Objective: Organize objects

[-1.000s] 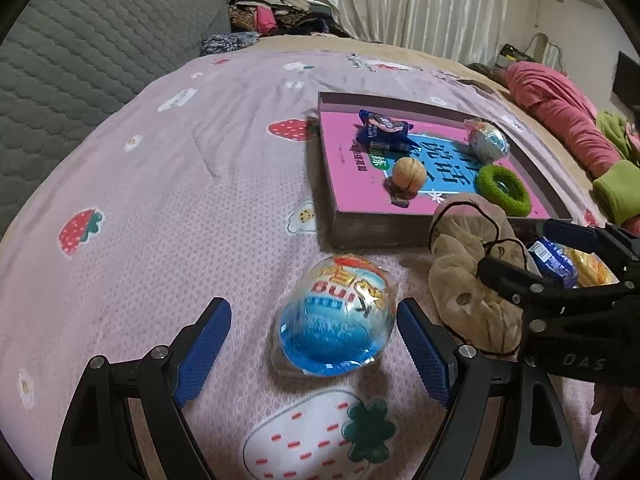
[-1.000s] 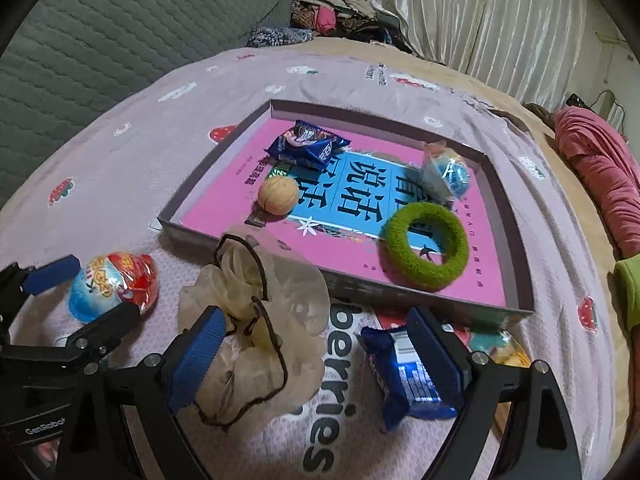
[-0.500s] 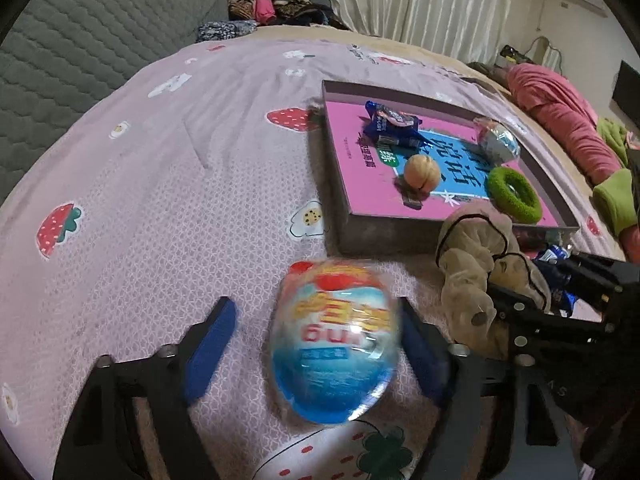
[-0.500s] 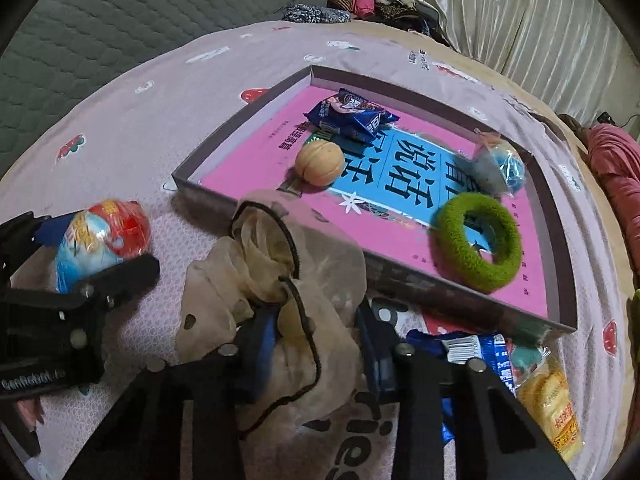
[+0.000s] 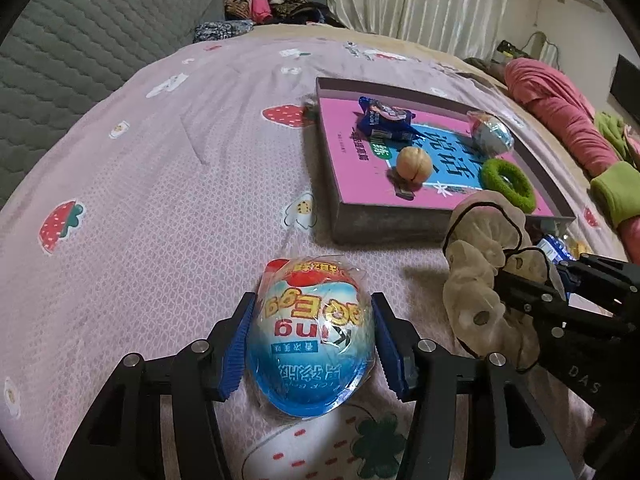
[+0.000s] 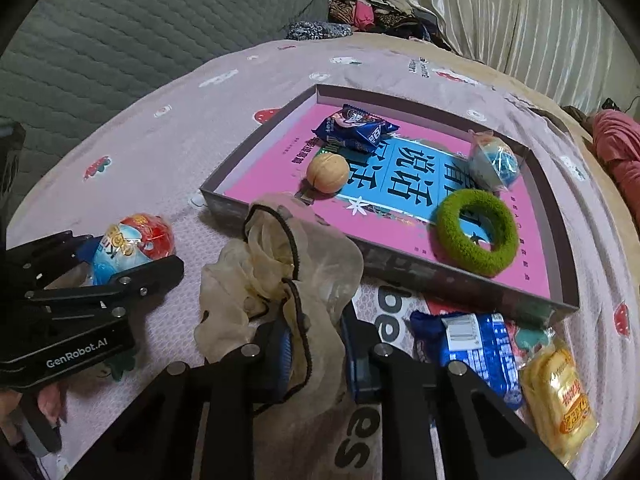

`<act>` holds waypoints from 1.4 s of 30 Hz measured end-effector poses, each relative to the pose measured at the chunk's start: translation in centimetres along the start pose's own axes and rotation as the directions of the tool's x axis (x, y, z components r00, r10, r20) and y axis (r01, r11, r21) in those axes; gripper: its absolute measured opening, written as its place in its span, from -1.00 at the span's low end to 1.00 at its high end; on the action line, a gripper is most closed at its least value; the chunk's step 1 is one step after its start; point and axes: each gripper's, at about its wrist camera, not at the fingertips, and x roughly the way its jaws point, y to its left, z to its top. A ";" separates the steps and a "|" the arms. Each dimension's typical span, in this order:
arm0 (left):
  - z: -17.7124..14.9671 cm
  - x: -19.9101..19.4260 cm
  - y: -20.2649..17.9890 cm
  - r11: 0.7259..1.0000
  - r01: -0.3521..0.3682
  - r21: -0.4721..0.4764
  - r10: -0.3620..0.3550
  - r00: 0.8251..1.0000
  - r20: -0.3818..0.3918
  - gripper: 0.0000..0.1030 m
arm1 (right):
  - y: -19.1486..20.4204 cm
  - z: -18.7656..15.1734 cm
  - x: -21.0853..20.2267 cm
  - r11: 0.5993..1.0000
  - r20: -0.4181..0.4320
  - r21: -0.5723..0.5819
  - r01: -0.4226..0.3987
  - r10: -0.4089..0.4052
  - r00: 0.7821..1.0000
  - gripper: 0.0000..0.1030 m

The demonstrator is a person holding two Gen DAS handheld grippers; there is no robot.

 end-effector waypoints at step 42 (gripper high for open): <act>-1.7 -19.2 -8.7 0.998 -0.013 0.068 -0.003 0.973 0.231 0.10 | -4.0 -5.1 -20.3 0.991 0.229 0.119 0.060 -0.087 0.970 -0.59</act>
